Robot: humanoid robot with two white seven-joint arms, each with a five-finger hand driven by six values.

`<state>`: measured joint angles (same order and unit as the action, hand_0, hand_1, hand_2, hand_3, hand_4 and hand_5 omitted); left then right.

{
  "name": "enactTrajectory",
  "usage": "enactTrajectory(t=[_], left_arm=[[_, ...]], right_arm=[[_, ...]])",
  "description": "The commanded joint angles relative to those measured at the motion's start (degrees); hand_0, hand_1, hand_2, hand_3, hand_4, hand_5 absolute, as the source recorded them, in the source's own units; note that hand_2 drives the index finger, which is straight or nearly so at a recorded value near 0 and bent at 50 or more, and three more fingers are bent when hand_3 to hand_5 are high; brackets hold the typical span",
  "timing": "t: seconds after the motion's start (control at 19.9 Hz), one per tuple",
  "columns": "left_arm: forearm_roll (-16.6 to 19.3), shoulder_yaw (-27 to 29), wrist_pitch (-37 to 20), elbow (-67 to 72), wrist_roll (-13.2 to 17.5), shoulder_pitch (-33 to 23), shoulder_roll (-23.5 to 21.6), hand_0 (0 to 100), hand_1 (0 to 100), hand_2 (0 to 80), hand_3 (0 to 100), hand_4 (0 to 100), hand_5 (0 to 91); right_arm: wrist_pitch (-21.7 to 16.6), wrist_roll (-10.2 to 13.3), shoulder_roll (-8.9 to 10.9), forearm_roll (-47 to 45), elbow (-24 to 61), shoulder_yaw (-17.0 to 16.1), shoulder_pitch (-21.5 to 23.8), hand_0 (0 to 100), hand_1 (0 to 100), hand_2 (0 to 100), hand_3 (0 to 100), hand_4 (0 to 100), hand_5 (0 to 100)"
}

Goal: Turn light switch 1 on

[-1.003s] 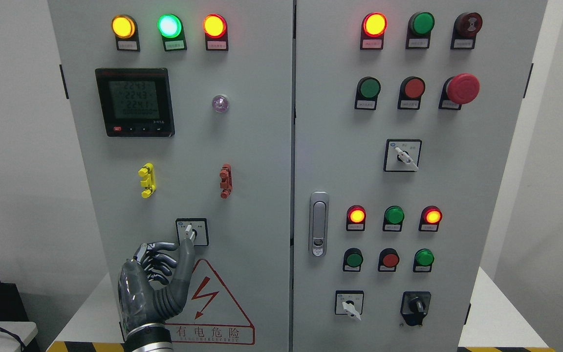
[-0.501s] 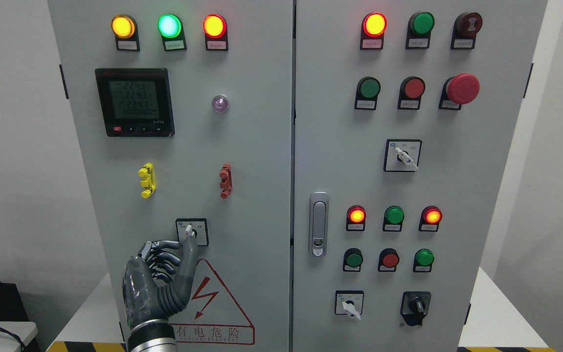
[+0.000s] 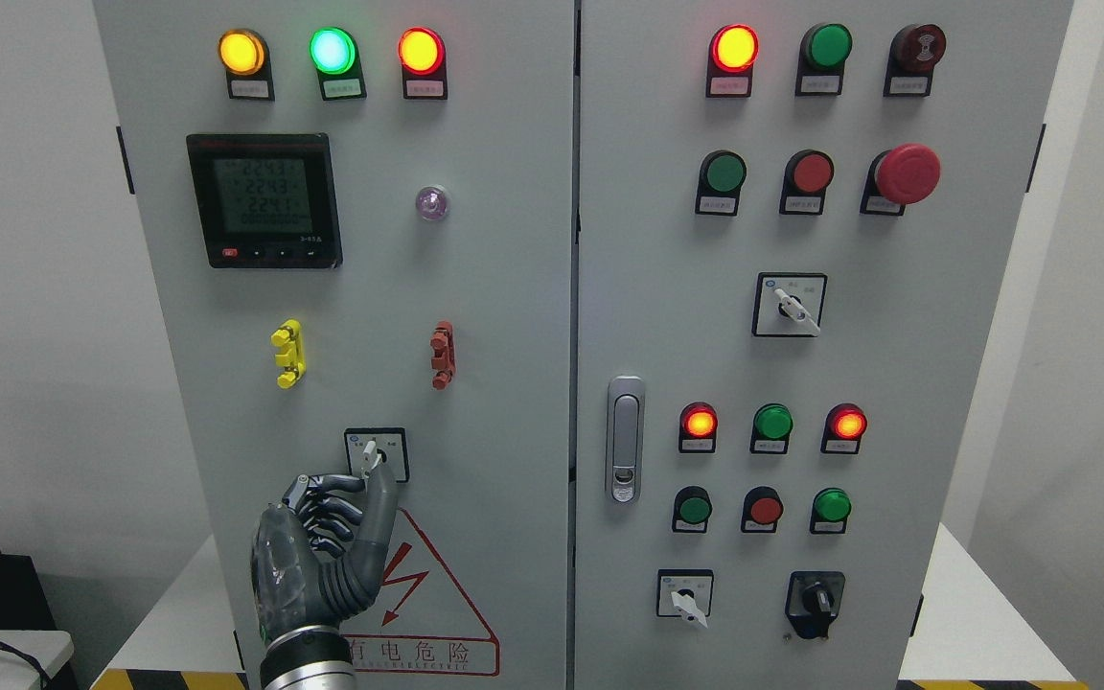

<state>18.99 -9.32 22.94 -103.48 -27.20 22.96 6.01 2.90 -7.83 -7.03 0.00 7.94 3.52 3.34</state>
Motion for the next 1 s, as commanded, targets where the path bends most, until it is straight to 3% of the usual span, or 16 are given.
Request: enactTrajectory(t=[0.0,0.95], left_arm=[[0.0,-0.5,0.4,0.4,0.0,0.4,0.1,17,34,51.9,80,83,76.7],[0.0,-0.5,3.2,0.6,-0.5,1.7,0.1,25,26,53.3,81,85,77.5]], right_arm=[[0.0,0.0,0.0,-1.1,0.1,0.0,0.0,12,39,0,0,0,0],[0.0,0.0,0.0,-1.0,0.0,0.0,0.0,12,39,0,0,0,0]])
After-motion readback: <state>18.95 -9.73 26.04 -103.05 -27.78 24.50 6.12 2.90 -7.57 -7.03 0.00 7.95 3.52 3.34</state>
